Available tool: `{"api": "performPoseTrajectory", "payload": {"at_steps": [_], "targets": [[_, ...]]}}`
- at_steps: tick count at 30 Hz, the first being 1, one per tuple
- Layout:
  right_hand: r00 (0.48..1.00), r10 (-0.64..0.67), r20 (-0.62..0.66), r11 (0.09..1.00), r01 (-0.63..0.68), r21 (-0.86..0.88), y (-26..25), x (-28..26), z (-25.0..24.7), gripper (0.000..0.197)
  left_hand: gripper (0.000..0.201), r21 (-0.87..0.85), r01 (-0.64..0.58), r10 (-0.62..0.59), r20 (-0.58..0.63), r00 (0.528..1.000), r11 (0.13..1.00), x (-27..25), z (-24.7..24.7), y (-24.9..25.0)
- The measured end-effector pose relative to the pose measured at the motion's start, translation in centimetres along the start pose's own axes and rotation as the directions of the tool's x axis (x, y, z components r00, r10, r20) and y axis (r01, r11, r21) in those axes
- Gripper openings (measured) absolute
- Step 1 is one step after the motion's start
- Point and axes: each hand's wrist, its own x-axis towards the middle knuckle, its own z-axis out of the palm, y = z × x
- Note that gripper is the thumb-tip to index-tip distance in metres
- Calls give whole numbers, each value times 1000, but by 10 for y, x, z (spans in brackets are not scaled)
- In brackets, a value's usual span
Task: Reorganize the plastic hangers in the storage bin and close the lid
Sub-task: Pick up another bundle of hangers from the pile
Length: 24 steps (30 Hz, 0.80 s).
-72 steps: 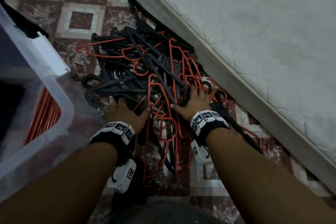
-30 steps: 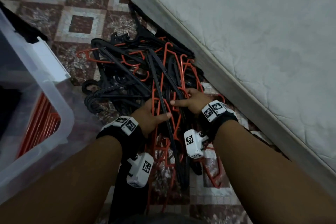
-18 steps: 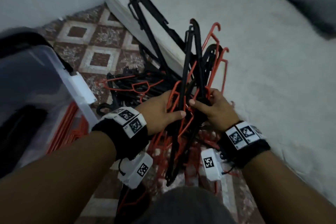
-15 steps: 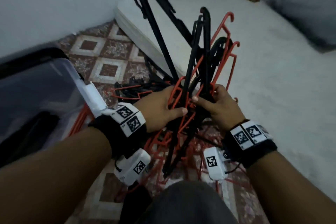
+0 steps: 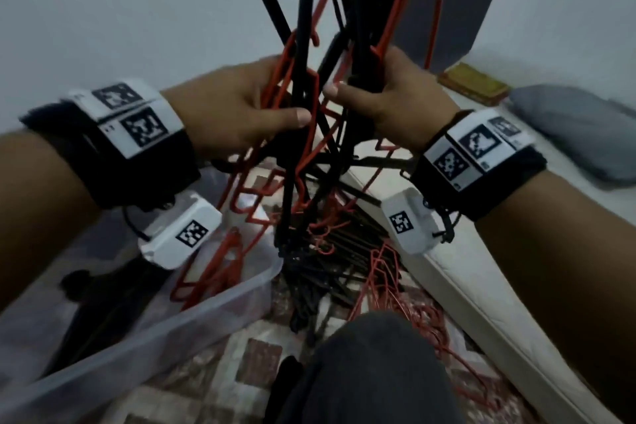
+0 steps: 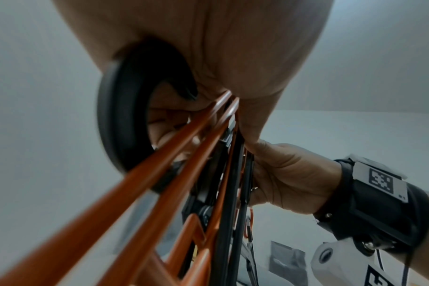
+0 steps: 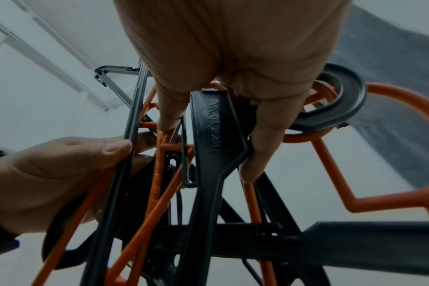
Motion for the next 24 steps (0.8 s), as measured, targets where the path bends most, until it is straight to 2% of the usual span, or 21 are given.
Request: {"api": "performPoseTrajectory", "payload": {"at_steps": [6, 11, 15, 19, 24], "targets": [[991, -127, 35, 989, 124, 78, -102, 19, 46, 73, 36, 82, 114, -103, -122, 987, 990, -74, -93, -6], [961, -155, 228, 957, 89, 277, -154, 27, 130, 80, 41, 120, 280, -255, -187, 949, 953, -144, -129, -49], [918, -175, 356, 950, 62, 307, -154, 25, 208, 76, 54, 165, 419, -378, -230, 897, 893, -183, -118, -104], [862, -182, 472, 951, 32, 309, -131, 25, 280, 73, 54, 207, 510, -462, -241, 853, 835, -204, -84, -168], [793, -192, 577, 948, -1, 317, -101, 29, 355, 75, 54, 107, 592, -565, -204, 799, 798, -219, -40, -240]]}}
